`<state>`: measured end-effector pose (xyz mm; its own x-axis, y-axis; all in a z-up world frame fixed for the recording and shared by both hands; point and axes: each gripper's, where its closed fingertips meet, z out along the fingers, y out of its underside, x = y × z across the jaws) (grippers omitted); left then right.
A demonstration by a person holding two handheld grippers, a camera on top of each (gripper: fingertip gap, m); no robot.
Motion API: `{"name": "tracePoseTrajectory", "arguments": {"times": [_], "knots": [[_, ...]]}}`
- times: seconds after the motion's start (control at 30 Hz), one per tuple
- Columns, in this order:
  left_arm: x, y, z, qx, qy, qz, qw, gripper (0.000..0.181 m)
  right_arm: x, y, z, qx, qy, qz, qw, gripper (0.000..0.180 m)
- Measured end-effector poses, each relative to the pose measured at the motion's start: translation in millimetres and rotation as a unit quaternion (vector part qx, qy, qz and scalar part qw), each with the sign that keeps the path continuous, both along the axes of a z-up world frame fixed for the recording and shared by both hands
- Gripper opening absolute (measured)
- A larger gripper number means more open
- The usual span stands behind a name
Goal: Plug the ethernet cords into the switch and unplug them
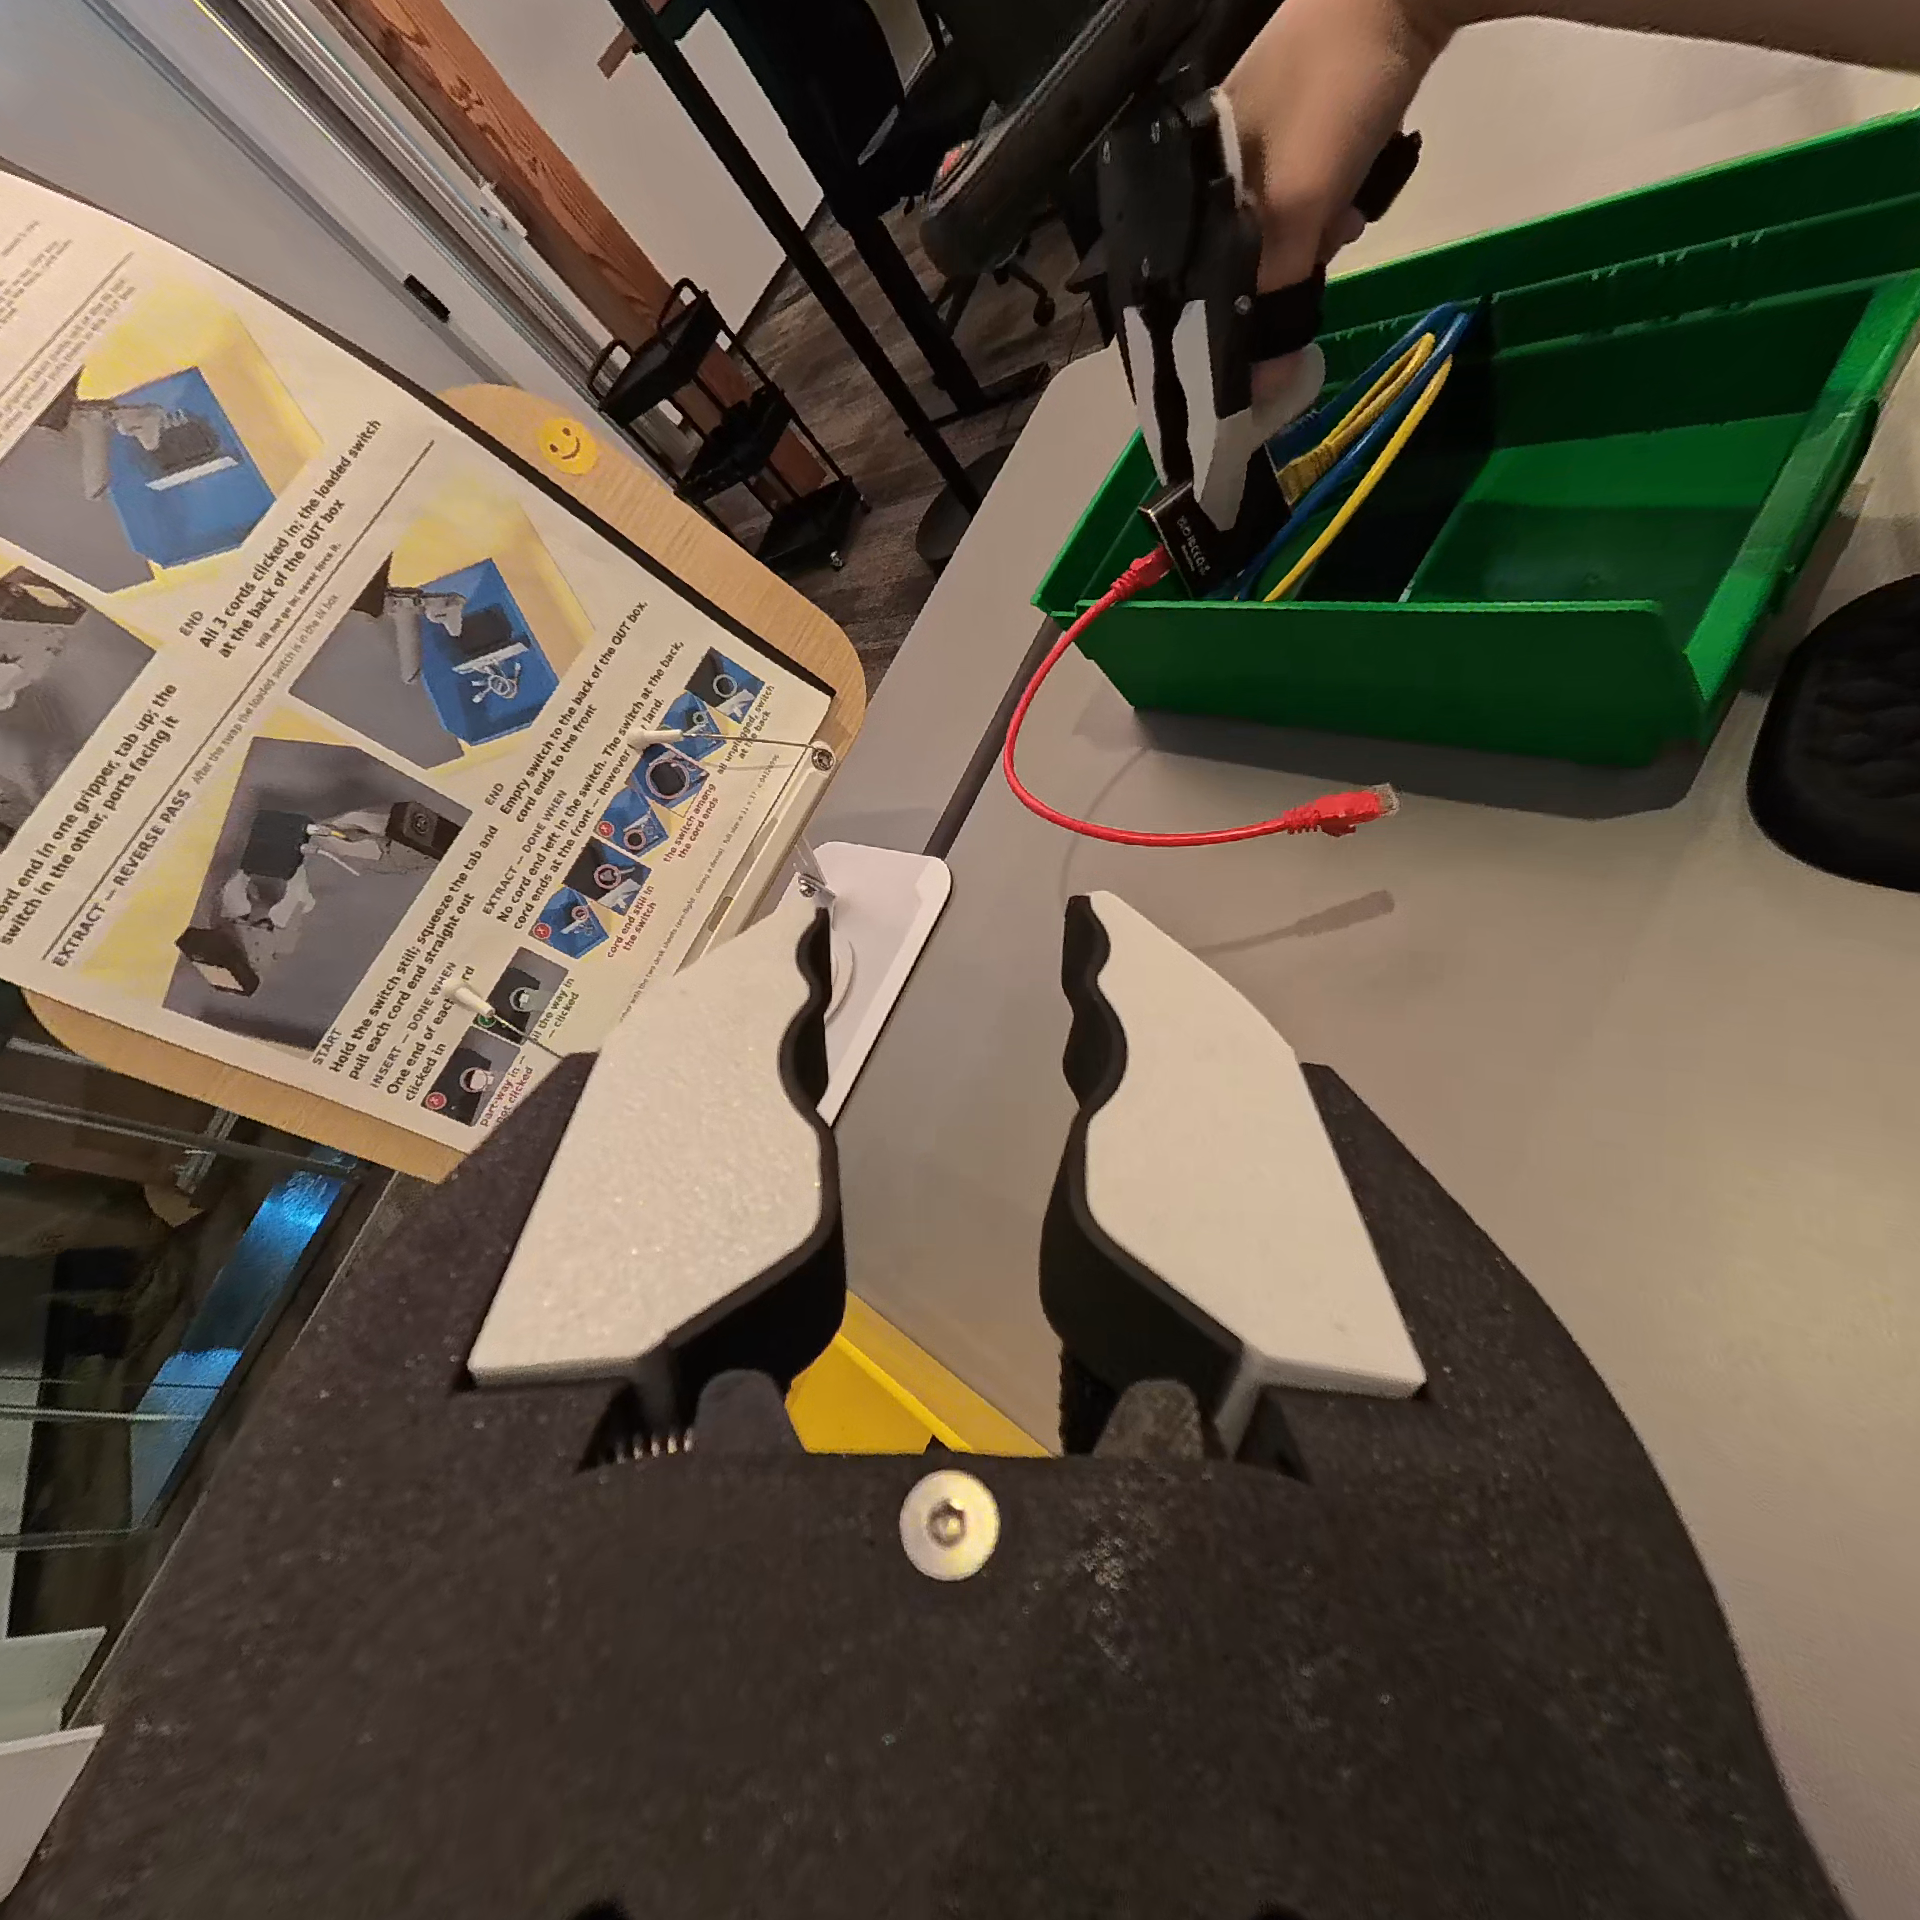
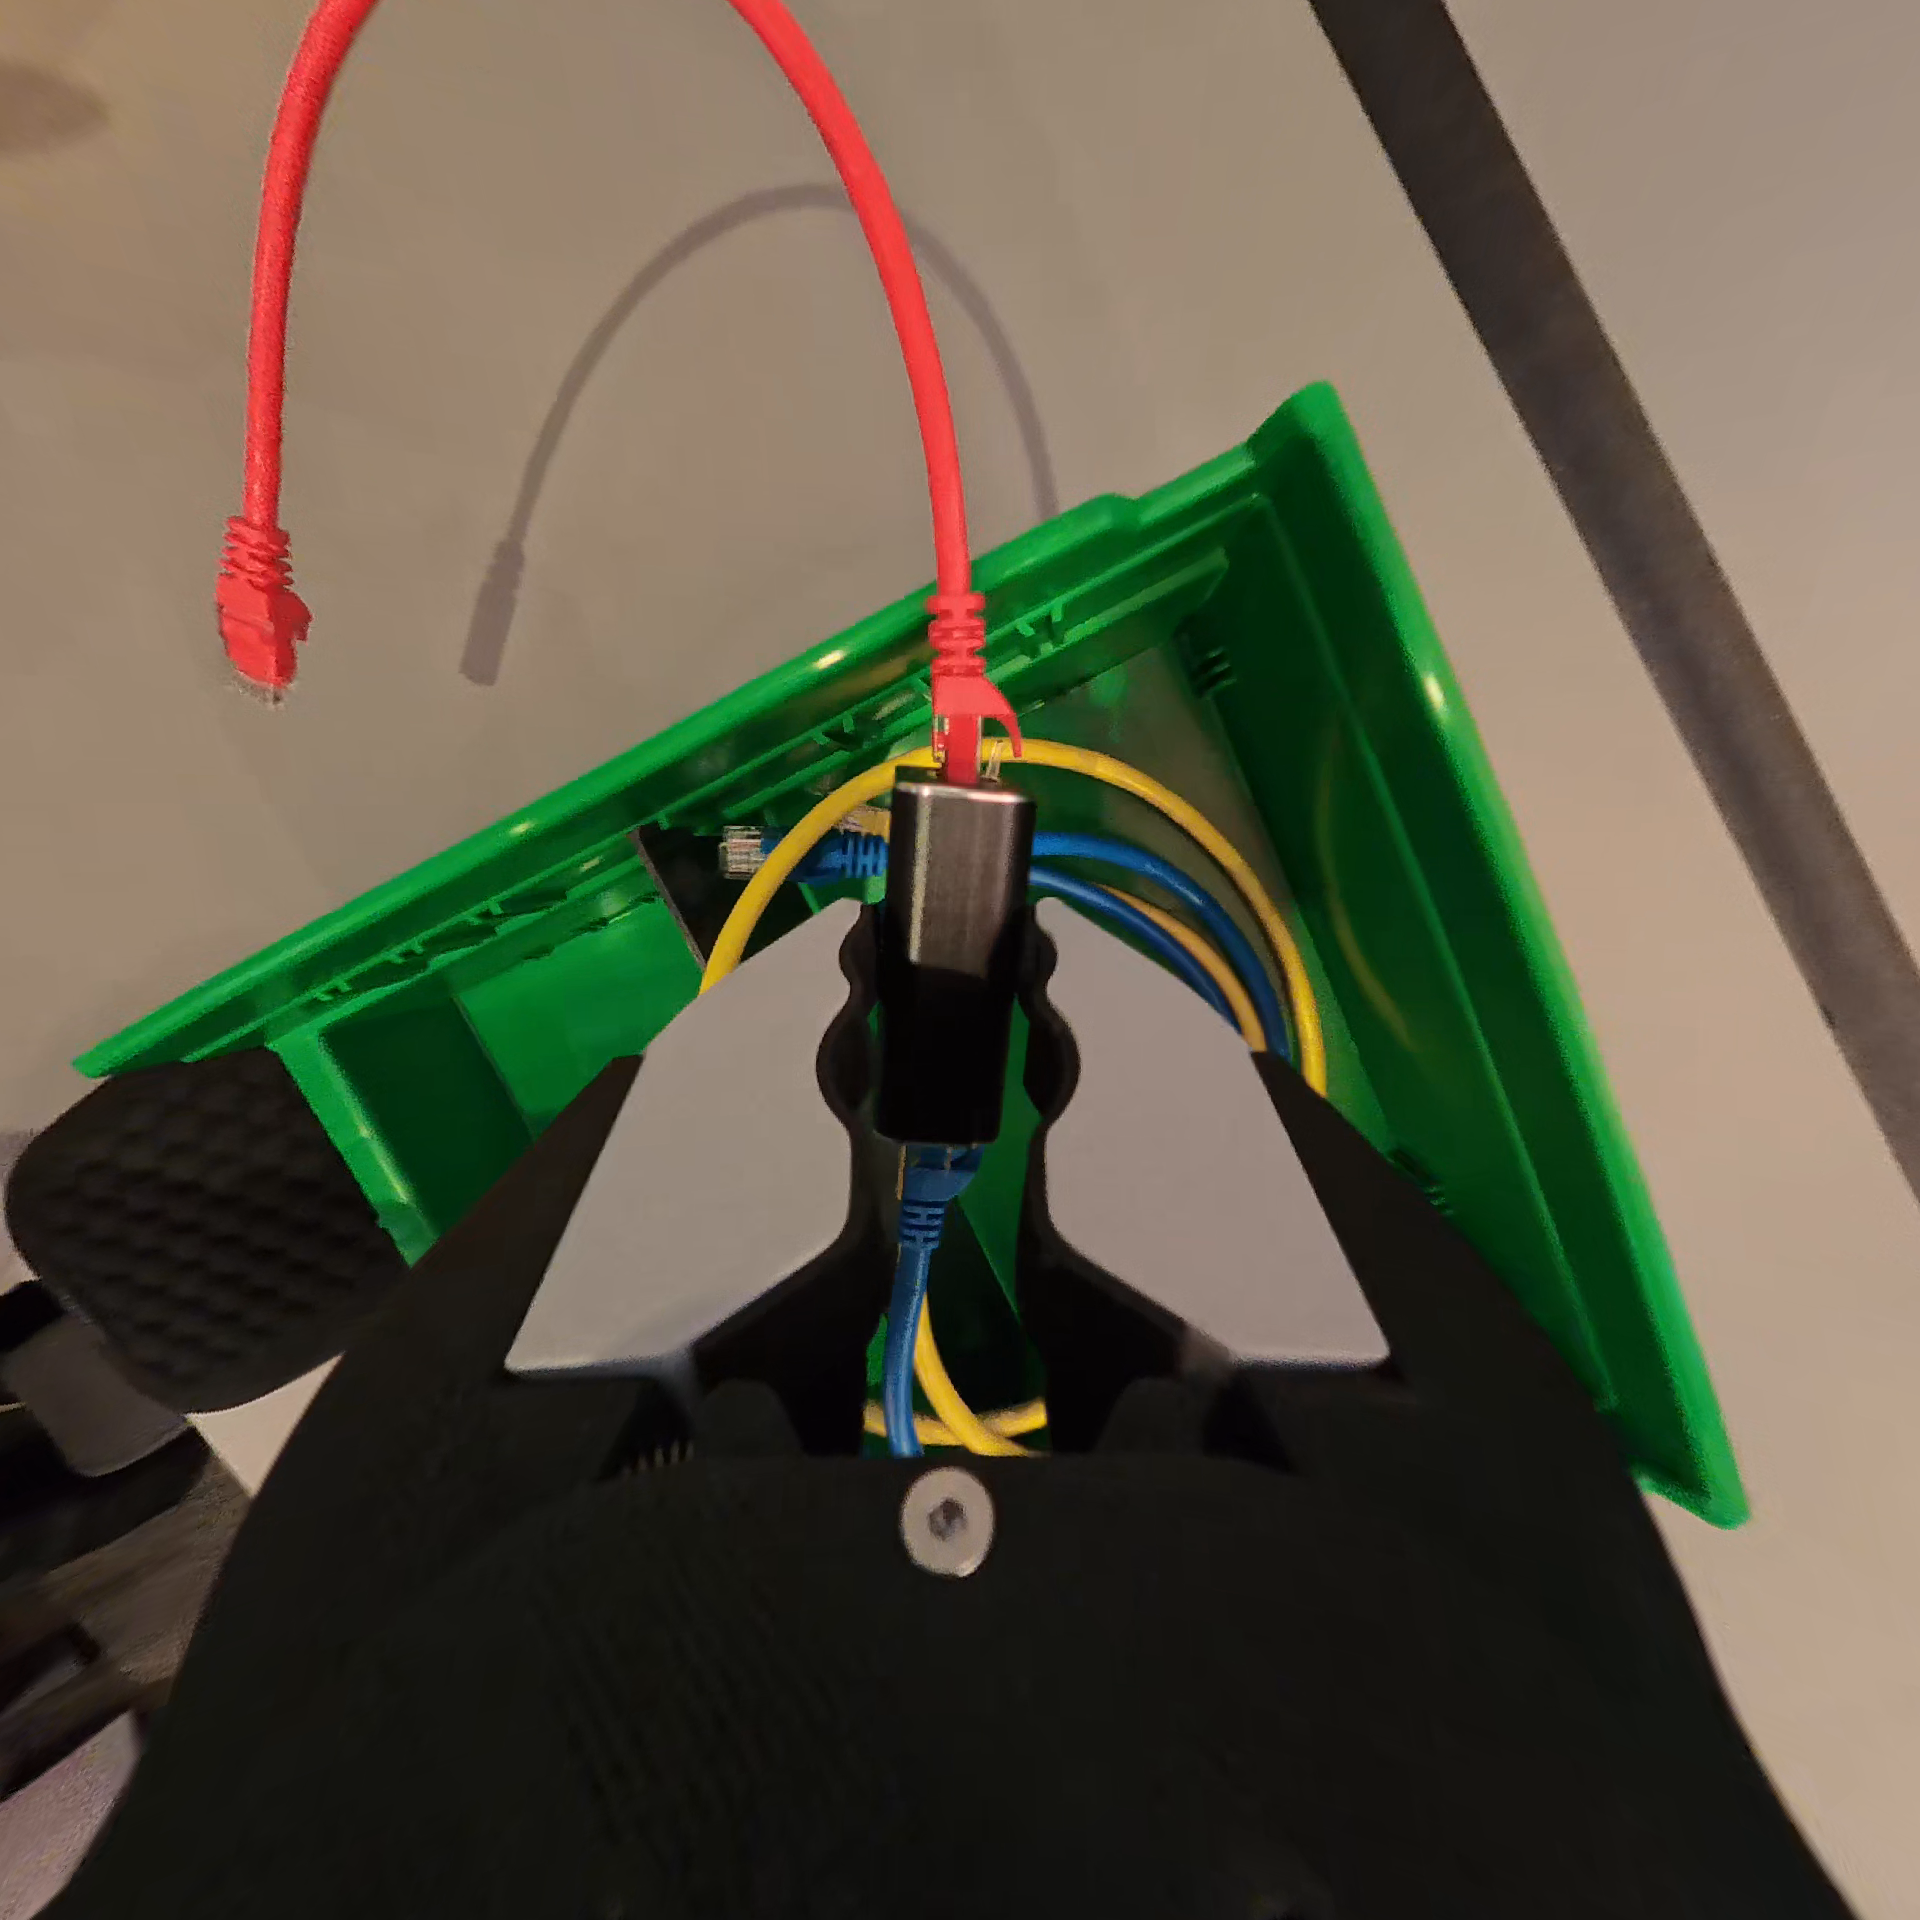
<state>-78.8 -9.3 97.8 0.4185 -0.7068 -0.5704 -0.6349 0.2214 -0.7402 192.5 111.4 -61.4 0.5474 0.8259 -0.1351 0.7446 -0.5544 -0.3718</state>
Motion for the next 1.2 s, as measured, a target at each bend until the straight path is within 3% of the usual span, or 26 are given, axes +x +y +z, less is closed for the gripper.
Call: {"name": "tracePoseTrajectory", "arguments": {"times": [0.13,0.33,0.63,0.87,1.2], "knots": [[0,0,-1,0.000,0.004,0.000,1.000,0.042,3,5,-1,-0.012,0.012,-0.019,1.000,0.028],[1,0,0,0.000,0.001,-0.002,1.000,0.042,12,31,-5,0.023,0.070,-0.125,0.989,0.026],[6,-2,-5,0.000,0.015,-0.004,1.000,0.042,20,37,-21,-0.006,0.060,-0.158,0.986,0.027],[8,-3,-7,0.001,0.019,-0.008,1.000,0.041,18,40,-36,0.022,0.053,-0.142,0.988,0.034],[7,-8,-3,0.003,0.013,-0.014,1.000,0.041,15,25,-3,0.077,0.016,-0.099,0.992,0.049]]}}
